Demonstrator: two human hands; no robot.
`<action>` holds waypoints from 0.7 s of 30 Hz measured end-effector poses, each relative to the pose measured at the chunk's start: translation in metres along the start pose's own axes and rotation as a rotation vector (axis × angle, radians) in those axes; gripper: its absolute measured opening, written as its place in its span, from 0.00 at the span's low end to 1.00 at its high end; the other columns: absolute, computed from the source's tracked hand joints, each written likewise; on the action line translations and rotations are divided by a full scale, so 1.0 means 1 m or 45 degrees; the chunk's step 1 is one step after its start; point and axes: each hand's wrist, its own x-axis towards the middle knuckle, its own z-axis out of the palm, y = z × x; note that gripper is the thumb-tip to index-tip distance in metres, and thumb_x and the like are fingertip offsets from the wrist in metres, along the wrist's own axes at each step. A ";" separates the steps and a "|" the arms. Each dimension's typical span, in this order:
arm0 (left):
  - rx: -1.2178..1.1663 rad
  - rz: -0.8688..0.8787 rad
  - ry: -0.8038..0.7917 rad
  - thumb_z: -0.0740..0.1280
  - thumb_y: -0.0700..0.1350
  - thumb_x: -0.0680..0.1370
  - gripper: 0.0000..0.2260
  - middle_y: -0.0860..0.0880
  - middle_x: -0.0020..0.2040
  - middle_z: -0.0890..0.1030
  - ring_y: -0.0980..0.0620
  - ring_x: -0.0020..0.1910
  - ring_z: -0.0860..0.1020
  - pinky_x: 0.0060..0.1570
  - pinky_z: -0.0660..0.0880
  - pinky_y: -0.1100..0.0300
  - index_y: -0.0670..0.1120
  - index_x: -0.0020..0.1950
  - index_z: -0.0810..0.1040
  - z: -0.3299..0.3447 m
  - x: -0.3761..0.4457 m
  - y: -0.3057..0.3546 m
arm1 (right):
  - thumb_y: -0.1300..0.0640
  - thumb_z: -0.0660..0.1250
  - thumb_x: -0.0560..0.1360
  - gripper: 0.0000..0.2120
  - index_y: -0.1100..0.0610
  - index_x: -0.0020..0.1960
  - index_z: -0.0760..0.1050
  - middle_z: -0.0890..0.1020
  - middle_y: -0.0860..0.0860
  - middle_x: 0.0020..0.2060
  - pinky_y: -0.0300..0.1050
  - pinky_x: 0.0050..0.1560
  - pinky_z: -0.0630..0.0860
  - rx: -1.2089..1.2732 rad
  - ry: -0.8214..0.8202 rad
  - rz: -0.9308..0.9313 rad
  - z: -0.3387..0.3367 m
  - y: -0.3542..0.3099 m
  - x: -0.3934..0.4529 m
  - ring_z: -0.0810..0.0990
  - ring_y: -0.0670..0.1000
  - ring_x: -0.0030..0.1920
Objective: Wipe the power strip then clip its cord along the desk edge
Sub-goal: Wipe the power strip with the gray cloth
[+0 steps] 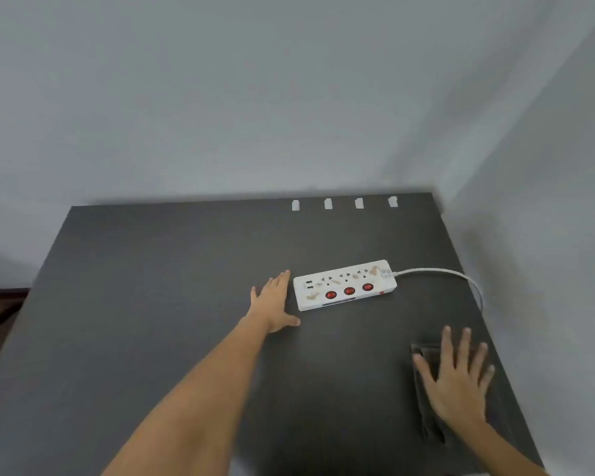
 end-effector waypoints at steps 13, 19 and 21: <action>-0.108 0.176 0.201 0.77 0.55 0.63 0.38 0.52 0.65 0.73 0.47 0.65 0.68 0.66 0.65 0.48 0.52 0.70 0.67 0.010 0.023 -0.008 | 0.45 0.59 0.77 0.31 0.51 0.75 0.52 0.58 0.58 0.75 0.68 0.71 0.52 0.155 0.235 0.317 0.049 -0.002 -0.002 0.53 0.67 0.74; -0.065 0.222 0.223 0.76 0.58 0.61 0.36 0.54 0.62 0.74 0.49 0.62 0.70 0.63 0.65 0.50 0.53 0.67 0.69 0.010 0.026 -0.012 | 0.60 0.61 0.78 0.19 0.58 0.69 0.67 0.79 0.66 0.56 0.57 0.60 0.73 0.891 0.435 0.230 -0.009 -0.027 0.031 0.78 0.65 0.56; -0.050 0.215 0.232 0.76 0.58 0.61 0.35 0.54 0.61 0.75 0.49 0.61 0.70 0.62 0.66 0.50 0.53 0.66 0.71 0.010 0.027 -0.012 | 0.59 0.61 0.77 0.20 0.56 0.68 0.67 0.80 0.64 0.56 0.56 0.60 0.74 0.924 0.502 0.146 -0.031 -0.048 0.061 0.80 0.63 0.55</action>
